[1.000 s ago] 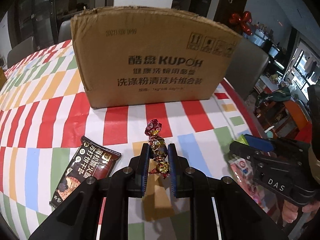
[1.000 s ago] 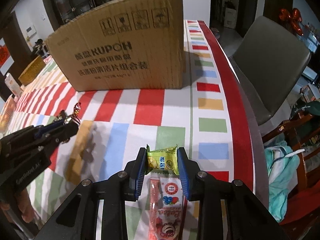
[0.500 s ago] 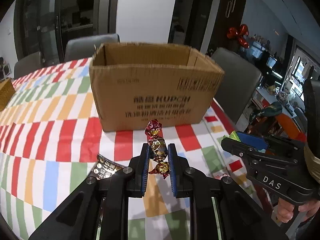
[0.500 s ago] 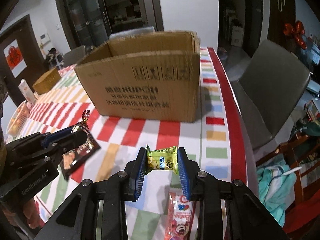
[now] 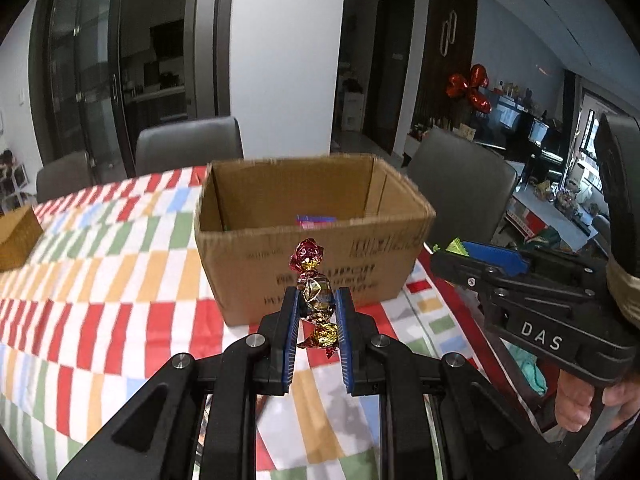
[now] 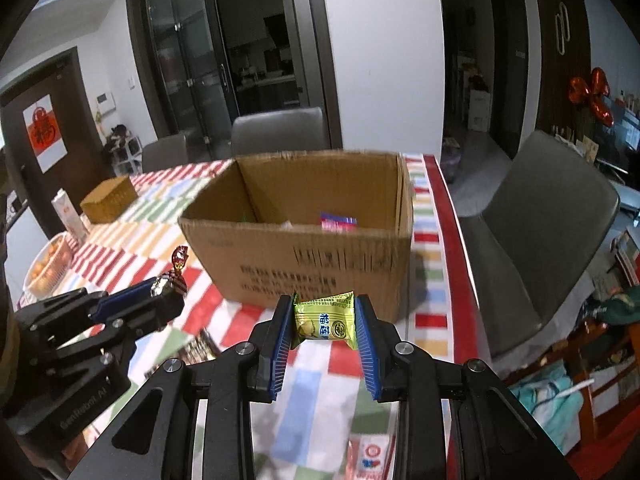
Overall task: Organize snacks
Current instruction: 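Carry both candies into the box and open both tools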
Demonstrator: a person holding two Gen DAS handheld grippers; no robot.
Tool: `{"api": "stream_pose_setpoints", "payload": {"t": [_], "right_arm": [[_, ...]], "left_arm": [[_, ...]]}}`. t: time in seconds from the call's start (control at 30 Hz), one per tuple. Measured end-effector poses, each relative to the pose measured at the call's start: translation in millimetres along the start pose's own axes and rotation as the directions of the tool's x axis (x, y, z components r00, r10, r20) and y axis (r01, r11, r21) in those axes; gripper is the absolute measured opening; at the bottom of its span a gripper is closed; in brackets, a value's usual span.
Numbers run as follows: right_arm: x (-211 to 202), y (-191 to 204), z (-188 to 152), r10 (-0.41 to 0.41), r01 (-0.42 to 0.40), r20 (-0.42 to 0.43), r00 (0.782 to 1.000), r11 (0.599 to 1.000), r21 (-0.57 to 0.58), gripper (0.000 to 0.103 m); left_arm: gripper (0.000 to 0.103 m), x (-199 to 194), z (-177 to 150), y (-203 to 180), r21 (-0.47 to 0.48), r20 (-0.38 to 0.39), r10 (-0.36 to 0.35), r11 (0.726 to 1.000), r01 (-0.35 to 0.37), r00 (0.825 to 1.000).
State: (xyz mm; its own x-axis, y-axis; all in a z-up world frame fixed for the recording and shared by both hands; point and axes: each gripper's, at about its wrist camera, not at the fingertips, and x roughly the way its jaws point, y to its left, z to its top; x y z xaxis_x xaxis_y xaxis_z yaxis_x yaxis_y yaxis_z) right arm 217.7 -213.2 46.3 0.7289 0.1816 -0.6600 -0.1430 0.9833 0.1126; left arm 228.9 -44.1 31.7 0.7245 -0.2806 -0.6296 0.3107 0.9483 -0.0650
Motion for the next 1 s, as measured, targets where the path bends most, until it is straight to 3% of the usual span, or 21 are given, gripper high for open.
{"api": "stream_pose_setpoints", "payload": {"t": [0.47,1.0], "right_arm": [[15.5,11.6,59.6,0.026,-0.025,0.037,0.999,0.999,-0.026,0.032],[54.5,18.4,92.6,-0.017,0.017,0.003,1.000,0.997,-0.075,0.032]], "left_arm": [[0.019,9.8,60.4,25.5,-0.019,0.044,-0.005,1.000,0.005,0.999],[0.019,65.4,89.1,52.0,-0.003,-0.031,0.012,1.000,-0.012,0.999]]}}
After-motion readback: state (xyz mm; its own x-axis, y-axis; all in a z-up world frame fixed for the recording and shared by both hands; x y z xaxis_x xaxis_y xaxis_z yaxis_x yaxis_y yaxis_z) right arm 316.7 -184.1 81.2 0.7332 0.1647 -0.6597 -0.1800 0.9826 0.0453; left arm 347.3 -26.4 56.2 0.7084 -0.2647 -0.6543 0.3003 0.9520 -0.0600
